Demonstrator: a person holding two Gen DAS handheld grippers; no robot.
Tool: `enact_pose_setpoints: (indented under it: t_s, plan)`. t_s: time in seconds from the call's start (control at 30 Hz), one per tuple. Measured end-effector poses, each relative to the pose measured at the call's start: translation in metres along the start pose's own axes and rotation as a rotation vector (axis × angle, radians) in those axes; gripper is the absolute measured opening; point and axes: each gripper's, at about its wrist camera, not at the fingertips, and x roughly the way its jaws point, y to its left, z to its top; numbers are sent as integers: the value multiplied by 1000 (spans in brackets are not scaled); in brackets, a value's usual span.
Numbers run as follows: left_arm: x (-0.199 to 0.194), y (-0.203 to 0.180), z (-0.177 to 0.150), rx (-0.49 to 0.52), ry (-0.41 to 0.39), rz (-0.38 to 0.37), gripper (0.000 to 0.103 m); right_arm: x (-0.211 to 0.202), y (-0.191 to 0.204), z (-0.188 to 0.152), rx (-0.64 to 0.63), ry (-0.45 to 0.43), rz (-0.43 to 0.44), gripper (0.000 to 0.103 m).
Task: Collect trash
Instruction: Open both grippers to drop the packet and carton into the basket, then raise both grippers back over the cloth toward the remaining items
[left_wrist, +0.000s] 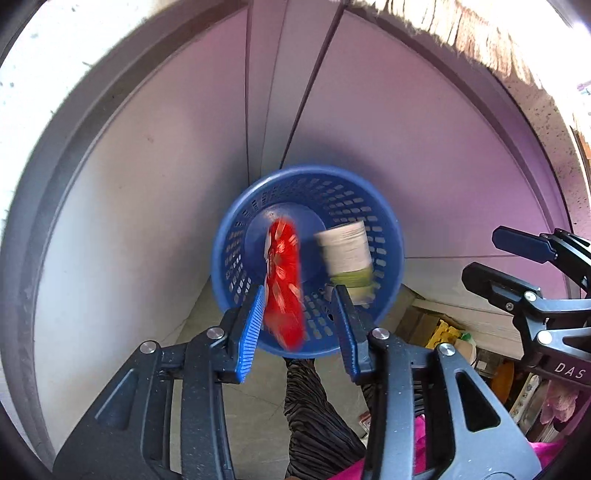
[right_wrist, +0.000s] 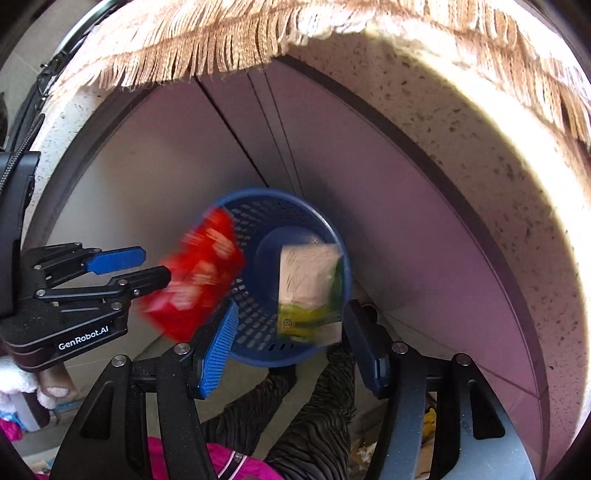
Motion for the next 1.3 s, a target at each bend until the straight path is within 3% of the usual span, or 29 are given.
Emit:
enact_pose_setpoints:
  t_s: [0.23,0.7,0.87,0.93,1.0,1.3]
  plan:
    - [-28,1,0,3,-38,-5,38,-27,-6,14,8,-24,26,58]
    - [-113,-14,27,14,-218,-49,38,-115,-30,30,8,-163,85,58]
    - [-143,-22,54,-2,-278,-75,38,-139,-47,39,21,-218,97,58]
    - [-156,-27,66,2,-310,-77,51,-150,-57,46,27,-243,100,58]
    - [-168,-34,79,11,-353,-76,58,-160,-67,54,30,-268,97,58]
    - [-205,-55,162,17,-467,-85,58,-189,-114,96,58,-364,59,62]
